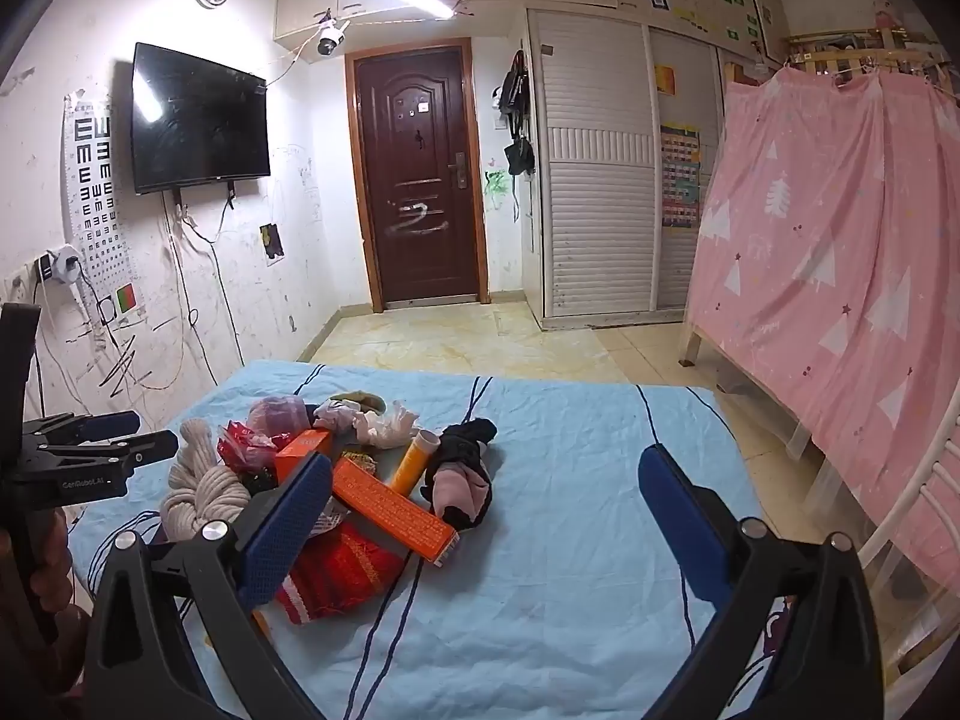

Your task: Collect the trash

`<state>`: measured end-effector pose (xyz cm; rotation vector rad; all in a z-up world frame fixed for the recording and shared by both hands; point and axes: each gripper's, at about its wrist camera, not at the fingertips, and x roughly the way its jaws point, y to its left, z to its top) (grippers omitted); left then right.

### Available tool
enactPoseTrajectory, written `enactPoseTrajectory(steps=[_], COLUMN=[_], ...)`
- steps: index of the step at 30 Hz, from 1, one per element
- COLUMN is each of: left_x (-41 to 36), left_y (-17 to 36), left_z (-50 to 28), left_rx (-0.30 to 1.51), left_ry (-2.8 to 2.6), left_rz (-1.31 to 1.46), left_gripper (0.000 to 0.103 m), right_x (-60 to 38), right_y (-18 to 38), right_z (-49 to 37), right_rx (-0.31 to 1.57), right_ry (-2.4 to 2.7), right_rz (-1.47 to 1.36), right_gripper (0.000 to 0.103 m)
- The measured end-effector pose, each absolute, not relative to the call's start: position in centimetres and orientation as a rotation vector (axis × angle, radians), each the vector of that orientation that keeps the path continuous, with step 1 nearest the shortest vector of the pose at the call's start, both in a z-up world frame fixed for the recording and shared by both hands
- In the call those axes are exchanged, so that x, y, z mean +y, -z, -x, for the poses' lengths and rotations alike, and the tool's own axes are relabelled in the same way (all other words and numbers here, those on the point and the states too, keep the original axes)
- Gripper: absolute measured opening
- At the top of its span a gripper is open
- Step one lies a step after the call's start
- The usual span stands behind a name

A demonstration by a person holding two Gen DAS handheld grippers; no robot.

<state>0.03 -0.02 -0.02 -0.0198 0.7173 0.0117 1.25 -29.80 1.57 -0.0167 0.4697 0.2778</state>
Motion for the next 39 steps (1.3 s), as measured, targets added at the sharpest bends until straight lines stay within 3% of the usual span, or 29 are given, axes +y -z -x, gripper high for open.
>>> enactPoseTrajectory(steps=[39], left_x=[0.02], left_y=[-0.2], left_z=[0.12], left_rx=[0.715], left_ry=[-0.018], left_rz=[0.012], left_gripper=[0.071], right_x=[-29.3], right_y=[-1.42], right_z=[-1.15], right_rx=[0.464], right_ry=[-0.278], right_rz=[0.035], right_gripper=[0.095])
